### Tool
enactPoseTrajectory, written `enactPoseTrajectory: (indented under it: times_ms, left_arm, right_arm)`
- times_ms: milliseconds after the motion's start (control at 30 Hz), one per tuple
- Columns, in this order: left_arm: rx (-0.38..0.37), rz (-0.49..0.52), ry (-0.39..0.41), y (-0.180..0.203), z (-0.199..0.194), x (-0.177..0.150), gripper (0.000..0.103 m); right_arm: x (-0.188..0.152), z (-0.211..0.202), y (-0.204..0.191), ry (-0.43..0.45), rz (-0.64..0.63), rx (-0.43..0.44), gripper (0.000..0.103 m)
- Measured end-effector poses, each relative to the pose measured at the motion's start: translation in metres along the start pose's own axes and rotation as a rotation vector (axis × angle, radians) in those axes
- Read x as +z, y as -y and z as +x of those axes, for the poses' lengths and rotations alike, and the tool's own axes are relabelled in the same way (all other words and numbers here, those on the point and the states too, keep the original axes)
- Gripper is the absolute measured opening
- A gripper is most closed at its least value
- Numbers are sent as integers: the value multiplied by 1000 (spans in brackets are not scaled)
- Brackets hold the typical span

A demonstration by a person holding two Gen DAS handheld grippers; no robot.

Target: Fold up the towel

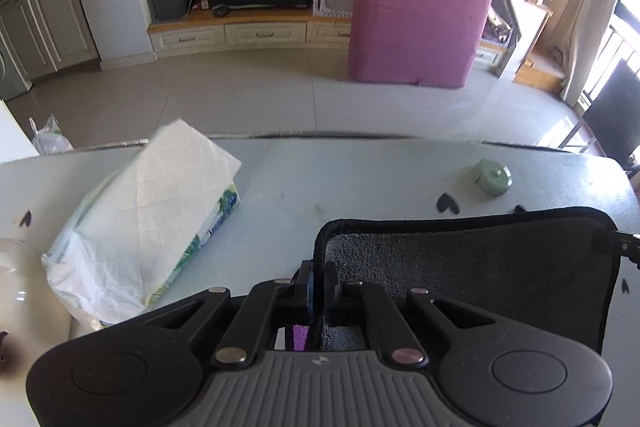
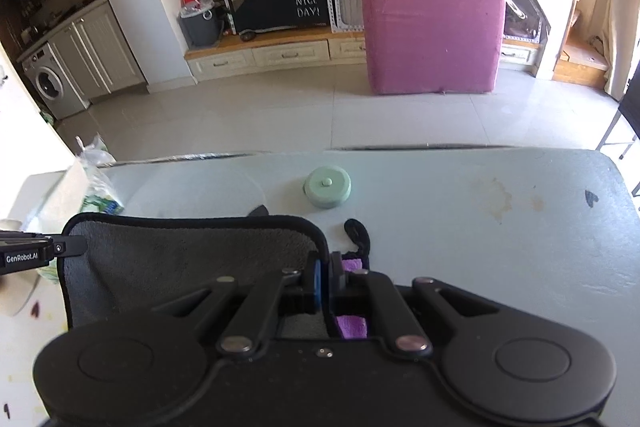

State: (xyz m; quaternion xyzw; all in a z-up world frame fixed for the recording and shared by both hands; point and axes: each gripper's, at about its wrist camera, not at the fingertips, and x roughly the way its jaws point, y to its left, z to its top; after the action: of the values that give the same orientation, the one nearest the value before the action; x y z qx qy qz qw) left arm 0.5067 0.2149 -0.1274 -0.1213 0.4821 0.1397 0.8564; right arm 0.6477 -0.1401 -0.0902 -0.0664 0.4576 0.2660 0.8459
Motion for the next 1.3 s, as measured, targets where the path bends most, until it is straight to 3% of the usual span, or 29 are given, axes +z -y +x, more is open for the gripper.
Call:
enactPoseTrajectory:
  times_ms: [667, 800, 900, 1000, 1067, 1233, 1300]
  left_arm:
    - [50, 18, -40, 12, 39, -8, 9]
    - [74, 20, -51, 9, 43, -12, 23]
    - [72, 19, -72, 4, 43, -16, 30]
    - [54, 7, -76, 1, 38, -18, 57]
    - [50, -2, -64, -1, 33, -19, 88]
    - [7, 18, -77, 1, 23, -19, 99]
    - [4, 39, -69, 4, 18, -20, 100]
  right_arm:
    - [-8, 46, 1, -49, 30, -53, 6]
    - [-8, 48, 4, -44, 48, -25, 32]
    - [-9, 46, 6, -42, 39, -3, 41]
    - [-11, 43, 9, -46, 40, 16, 54]
    - [-12, 42, 11, -49, 48, 29, 64]
    - [-19, 36, 16, -46, 65, 41, 103]
    - [-21, 32, 17, -37, 72, 46, 102]
